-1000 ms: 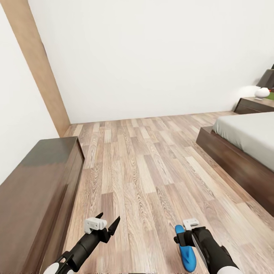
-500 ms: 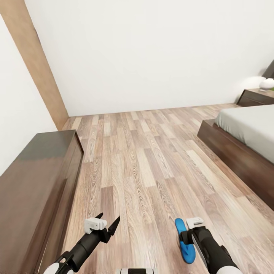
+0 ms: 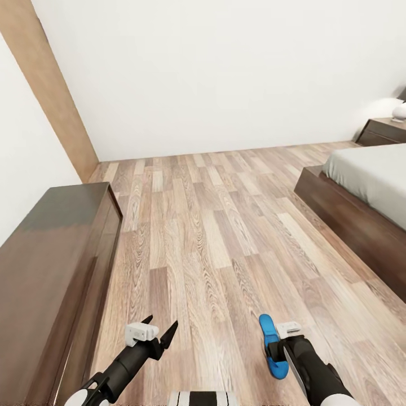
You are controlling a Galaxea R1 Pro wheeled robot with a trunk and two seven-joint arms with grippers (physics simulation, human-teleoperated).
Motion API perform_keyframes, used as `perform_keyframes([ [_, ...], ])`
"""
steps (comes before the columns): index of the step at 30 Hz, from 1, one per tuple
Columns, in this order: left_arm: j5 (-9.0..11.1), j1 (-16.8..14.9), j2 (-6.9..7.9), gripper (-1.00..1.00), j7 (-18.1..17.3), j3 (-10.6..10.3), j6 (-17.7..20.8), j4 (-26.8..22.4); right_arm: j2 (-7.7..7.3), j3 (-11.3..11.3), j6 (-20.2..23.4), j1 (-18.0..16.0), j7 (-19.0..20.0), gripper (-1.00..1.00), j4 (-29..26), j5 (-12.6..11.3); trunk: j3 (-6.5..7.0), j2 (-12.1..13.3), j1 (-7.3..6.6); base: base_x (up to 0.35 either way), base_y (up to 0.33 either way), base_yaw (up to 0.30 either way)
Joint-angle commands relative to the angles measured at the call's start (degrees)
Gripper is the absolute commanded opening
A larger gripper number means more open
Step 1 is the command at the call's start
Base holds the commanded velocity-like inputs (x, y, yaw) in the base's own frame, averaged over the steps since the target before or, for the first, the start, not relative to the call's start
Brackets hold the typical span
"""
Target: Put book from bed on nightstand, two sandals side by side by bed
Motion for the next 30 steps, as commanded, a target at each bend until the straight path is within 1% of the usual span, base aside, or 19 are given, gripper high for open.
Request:
perform_keyframes([
  [1,0.6,0.0,-0.02,1.00,-0.2,0.1,0.5,-0.1,0.01,-0.2,0.3,0.0,0.4,1.00,-0.1,0.6,-0.26,0.0,0.02,0.000,0.000,0.000],
  [16,0.6,0.0,-0.02,1.00,-0.2,-0.5,0.5,-0.1,-0.26,-0.7,0.4,0.0,0.6,1.00,-0.2,0.4,-3.59,-0.2,0.40,0.000,0.000,0.000],
  [30,0.6,0.0,0.02,1.00,-0.2,-0.4,0.6,-0.2,-0.36,-0.7,0.4,0.0,0.6,1.00,-0.2,0.4,-6.69,-0.4,0.76,0.000,0.000,0.000],
])
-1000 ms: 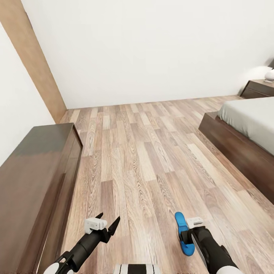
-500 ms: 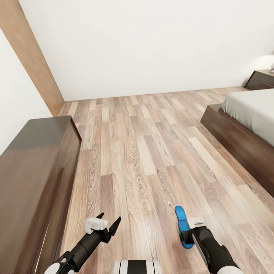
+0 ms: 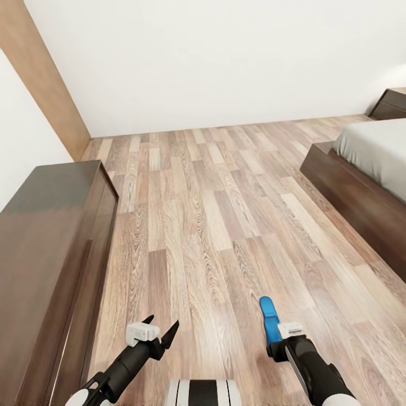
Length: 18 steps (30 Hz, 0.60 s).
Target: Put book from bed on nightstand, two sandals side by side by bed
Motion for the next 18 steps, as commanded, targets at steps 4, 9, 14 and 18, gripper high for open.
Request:
perform_keyframes([
  [4,0.9,0.0,0.13,1.00,-0.3,0.1,0.7,-0.2,0.02,-0.1,0.3,0.0,0.4,1.00,-0.1,0.6,-0.93,-0.1,0.09,0.000,0.000,0.000],
  [9,2.8,0.0,0.26,1.00,-0.4,0.2,1.5,-0.4,0.02,-0.1,0.3,0.0,0.4,1.00,-0.1,0.6,-1.15,-0.1,0.12,0.000,0.000,0.000],
  [14,7.7,0.0,0.43,1.00,-0.5,0.4,3.5,-2.2,0.02,-0.1,0.3,0.0,0.4,1.00,-0.1,0.6,-1.15,-0.1,0.12,0.000,0.000,0.000],
  [18,9.5,0.0,0.45,1.00,-0.5,0.5,3.8,-3.2,0.02,-0.1,0.3,0.0,0.4,1.00,-0.1,0.6,-1.15,-0.1,0.12,0.000,0.000,0.000],
])
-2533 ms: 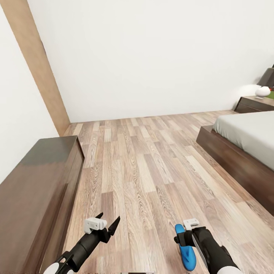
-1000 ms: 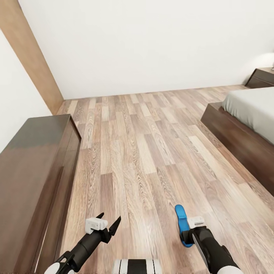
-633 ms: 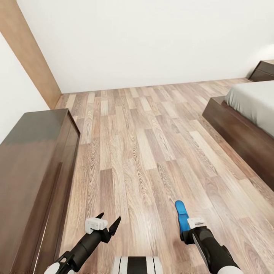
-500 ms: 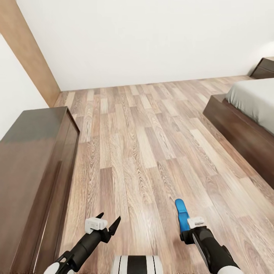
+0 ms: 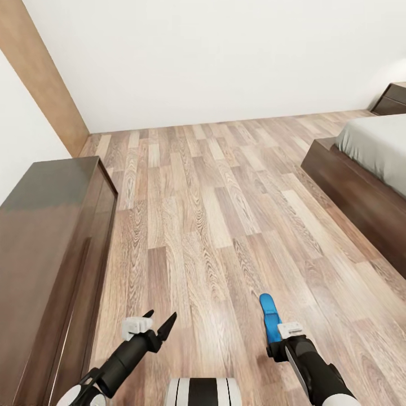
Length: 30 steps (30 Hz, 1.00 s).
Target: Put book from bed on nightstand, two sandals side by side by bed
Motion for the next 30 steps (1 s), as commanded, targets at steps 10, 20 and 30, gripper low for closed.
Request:
perform_keyframes([
  [10,1.2,0.0,-0.10,1.00,0.0,0.2,0.4,-1.0,0.03,-0.1,0.3,0.0,0.3,1.00,-0.1,0.6,-0.03,0.0,-0.01,0.000,0.000,0.000],
  [20,1.2,0.0,-0.13,1.00,0.1,0.2,0.2,-1.0,0.02,-0.1,0.3,0.0,0.3,1.00,-0.1,0.6,-0.03,0.0,-0.01,0.083,0.000,0.000],
  [30,1.2,0.0,-0.18,1.00,0.1,0.2,0.3,-1.0,0.02,-0.1,0.2,0.0,0.3,1.00,-0.1,0.6,-0.03,0.0,-0.01,0.082,0.000,0.000],
])
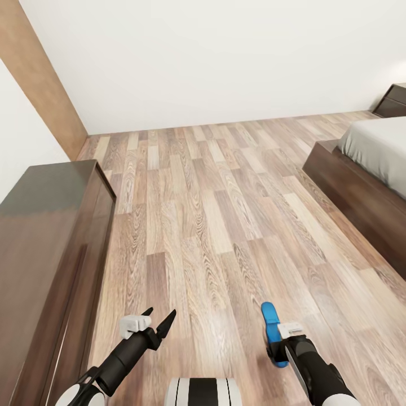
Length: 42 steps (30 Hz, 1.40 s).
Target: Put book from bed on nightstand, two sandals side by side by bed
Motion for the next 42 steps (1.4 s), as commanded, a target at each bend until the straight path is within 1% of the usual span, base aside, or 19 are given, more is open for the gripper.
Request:
perform_keyframes([
  [1,0.6,0.0,-0.03,1.00,-0.1,0.1,0.5,-0.1,0.02,-0.1,0.2,0.0,0.4,1.00,-0.1,0.6,-0.03,0.0,0.01,0.195,0.000,0.000],
  [7,0.6,0.0,-0.04,1.00,-0.1,0.1,0.6,-0.1,0.07,-0.1,0.3,0.0,0.4,1.00,-0.1,0.6,-0.03,0.0,0.01,0.275,0.000,0.000],
  [18,0.6,0.0,-0.04,1.00,-0.2,0.0,0.6,-0.1,0.11,0.0,0.3,0.0,0.4,1.00,-0.1,0.6,-0.03,0.0,0.01,0.154,0.000,0.000],
  [35,0.6,0.0,-0.08,1.00,-0.1,0.0,0.6,-0.1,0.21,0.1,0.2,0.0,0.4,1.00,0.0,0.6,-0.03,0.0,0.01,0.017,0.000,0.000],
  [42,0.6,0.0,-0.05,1.00,-0.1,0.0,0.6,-0.1,0.26,0.1,0.2,0.0,0.4,1.00,0.0,0.6,-1.58,-0.1,0.19,0.000,0.000,0.000],
])
